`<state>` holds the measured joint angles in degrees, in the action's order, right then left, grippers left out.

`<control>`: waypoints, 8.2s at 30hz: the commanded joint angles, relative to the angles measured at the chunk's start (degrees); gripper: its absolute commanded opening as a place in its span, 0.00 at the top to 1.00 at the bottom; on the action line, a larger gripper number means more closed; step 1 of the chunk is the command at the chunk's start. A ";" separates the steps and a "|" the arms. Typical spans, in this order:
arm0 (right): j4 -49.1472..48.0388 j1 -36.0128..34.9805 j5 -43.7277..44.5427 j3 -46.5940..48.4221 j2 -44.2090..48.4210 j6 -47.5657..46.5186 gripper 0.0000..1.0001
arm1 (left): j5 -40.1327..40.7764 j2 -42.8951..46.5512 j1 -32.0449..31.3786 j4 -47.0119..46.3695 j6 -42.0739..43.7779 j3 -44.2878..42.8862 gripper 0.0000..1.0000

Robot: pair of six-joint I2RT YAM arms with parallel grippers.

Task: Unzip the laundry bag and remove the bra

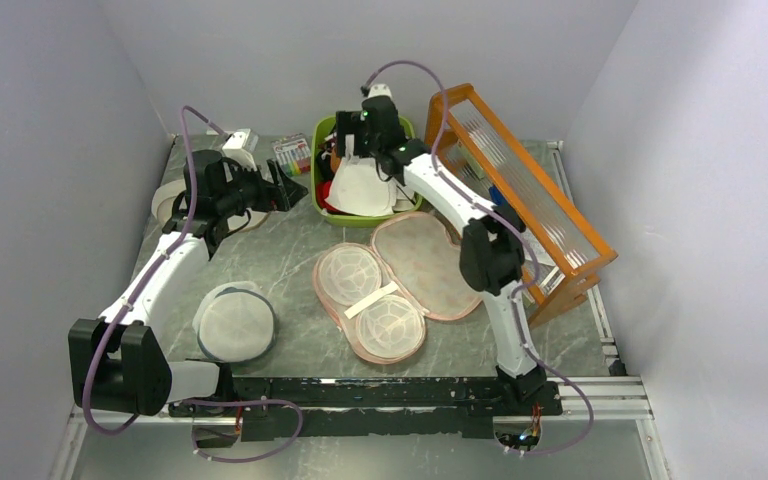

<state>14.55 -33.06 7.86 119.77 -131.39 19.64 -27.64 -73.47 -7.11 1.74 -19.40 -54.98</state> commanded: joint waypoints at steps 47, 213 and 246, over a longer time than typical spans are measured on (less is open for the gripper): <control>10.91 -3.60 30.64 -58.89 36.46 -1.47 0.42 | -3.41 1.27 -0.44 -3.02 -0.18 -1.40 0.05; -17.36 -23.00 -13.72 -69.34 40.24 16.52 0.63 | -3.19 -1.29 -0.97 -1.08 1.23 -2.38 0.08; -10.49 -3.13 8.46 -65.71 95.07 -9.32 0.00 | 2.89 24.66 -11.96 -26.39 16.11 14.84 0.00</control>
<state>5.76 -36.38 10.90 57.39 -43.55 13.87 -27.22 -53.63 -18.37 -14.31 -8.10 -43.62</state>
